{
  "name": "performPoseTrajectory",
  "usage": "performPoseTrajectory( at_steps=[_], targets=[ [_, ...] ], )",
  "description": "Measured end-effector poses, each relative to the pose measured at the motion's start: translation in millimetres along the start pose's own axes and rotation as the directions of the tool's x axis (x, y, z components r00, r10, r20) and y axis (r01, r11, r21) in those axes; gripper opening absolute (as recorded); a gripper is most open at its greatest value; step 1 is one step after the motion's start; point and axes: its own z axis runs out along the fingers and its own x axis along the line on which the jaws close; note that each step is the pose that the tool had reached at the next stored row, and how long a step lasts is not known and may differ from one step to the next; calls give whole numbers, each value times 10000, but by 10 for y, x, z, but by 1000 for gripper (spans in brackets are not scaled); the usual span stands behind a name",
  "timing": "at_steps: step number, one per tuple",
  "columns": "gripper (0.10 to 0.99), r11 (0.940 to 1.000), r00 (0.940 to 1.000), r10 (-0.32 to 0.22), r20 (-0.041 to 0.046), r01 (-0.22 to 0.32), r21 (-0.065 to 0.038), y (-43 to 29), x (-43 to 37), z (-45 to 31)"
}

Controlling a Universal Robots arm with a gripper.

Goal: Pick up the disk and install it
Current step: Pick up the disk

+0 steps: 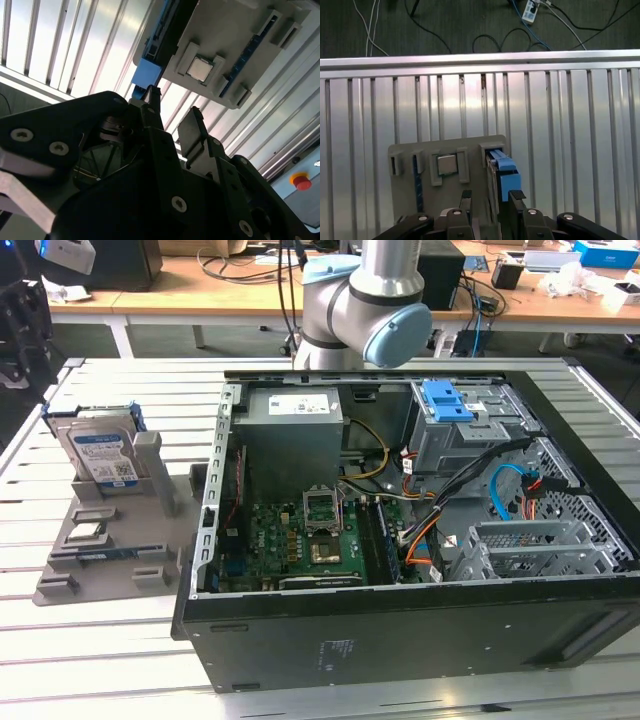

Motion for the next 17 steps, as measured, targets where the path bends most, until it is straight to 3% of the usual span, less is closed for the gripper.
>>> performPoseTrajectory(
  at_steps=[8,17],
  targets=[
    [420,10000,10000,0,-1,0,-2,-8,-5,146],
    [420,9998,9998,-177,-11,177,-4,-75,-149,251]
  ],
)
